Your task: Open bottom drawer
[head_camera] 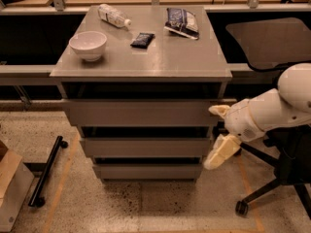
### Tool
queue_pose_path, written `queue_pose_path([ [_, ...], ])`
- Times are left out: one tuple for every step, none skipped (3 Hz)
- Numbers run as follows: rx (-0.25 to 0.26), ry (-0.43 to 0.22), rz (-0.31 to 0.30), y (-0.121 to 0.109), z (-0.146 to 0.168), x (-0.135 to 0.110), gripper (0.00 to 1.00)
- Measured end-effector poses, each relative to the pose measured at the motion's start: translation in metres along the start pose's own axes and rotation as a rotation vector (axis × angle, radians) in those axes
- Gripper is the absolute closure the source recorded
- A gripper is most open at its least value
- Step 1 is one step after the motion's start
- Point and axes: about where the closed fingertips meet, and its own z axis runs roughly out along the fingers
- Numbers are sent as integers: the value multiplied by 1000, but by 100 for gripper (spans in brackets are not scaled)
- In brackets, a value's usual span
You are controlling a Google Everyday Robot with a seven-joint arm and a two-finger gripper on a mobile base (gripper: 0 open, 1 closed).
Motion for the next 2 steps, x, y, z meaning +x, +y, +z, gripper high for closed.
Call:
queue_pose_path([
  [-40,-15,16,2,56,19,0],
  [-87,-24,47,6,108,38,0],
])
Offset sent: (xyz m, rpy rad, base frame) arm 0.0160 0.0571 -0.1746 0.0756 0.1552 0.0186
